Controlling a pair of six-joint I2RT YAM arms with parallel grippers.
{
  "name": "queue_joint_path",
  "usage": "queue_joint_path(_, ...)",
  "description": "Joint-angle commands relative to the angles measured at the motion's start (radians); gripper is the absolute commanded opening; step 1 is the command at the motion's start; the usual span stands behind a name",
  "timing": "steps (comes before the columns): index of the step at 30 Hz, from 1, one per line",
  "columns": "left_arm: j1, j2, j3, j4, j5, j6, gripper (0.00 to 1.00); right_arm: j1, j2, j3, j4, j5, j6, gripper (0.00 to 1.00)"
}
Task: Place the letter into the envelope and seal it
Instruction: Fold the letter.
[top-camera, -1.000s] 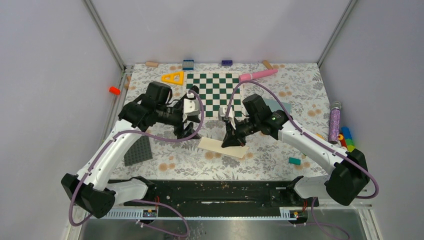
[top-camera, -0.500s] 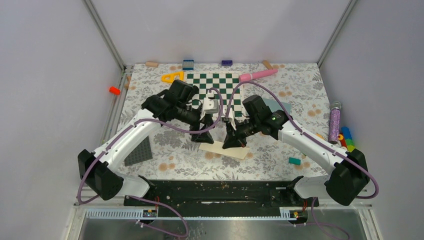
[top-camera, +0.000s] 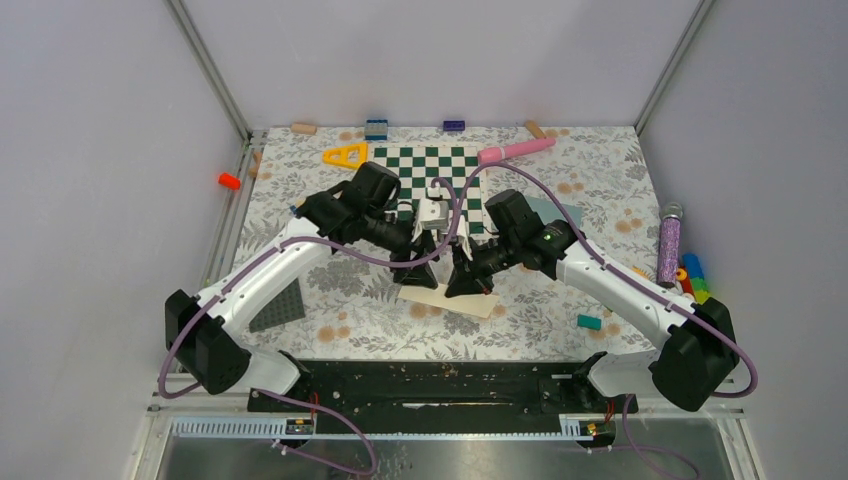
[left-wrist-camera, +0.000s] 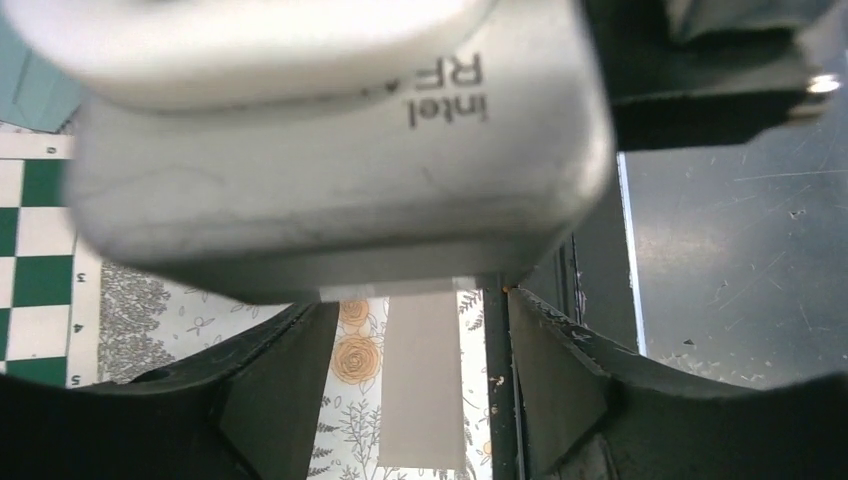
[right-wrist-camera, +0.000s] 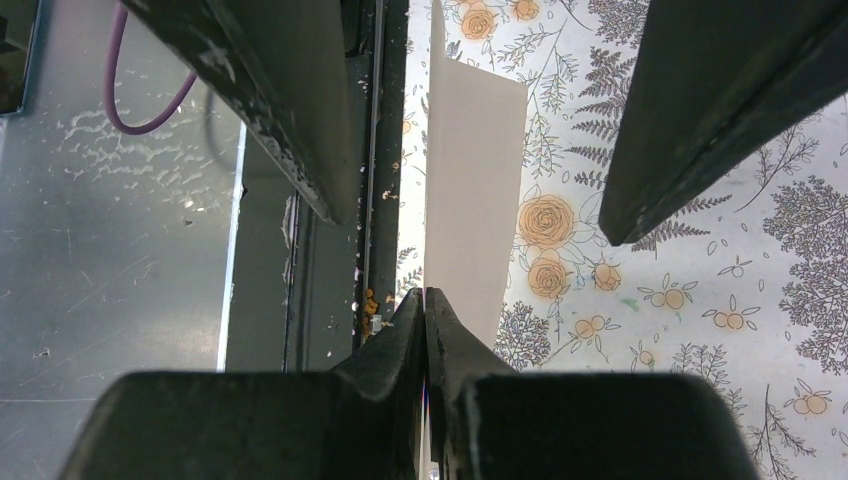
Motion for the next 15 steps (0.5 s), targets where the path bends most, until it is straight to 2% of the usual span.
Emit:
queue_joint_path(1, -0.01, 0.011, -0.013, 0.014, -0.01, 0.016, 0.66, -0.012, -0.028, 0.024, 0.001, 0.006, 0.002, 0.0)
queue_joint_path(5, -0.017, 0.02, -0.016, 0.014, -0.016, 0.018, 0.56, -0.018, -0.037, 0.015, 0.02, -0.003, 0.019, 0.0)
queue_joint_path(10, -0.025, 0.03, -0.016, 0.012, -0.023, 0.022, 0.29, -0.021, -0.042, 0.005, 0.033, -0.008, 0.023, 0.0)
queue_joint_path(11, -0.026, 0.03, -0.016, 0.011, -0.026, 0.023, 0.21, -0.021, -0.04, 0.005, 0.034, -0.008, 0.024, 0.0)
queue_joint_path(15, -0.027, 0.029, -0.015, 0.013, -0.035, 0.025, 0.04, -0.022, -0.037, 0.004, 0.033, -0.007, 0.021, 0.0)
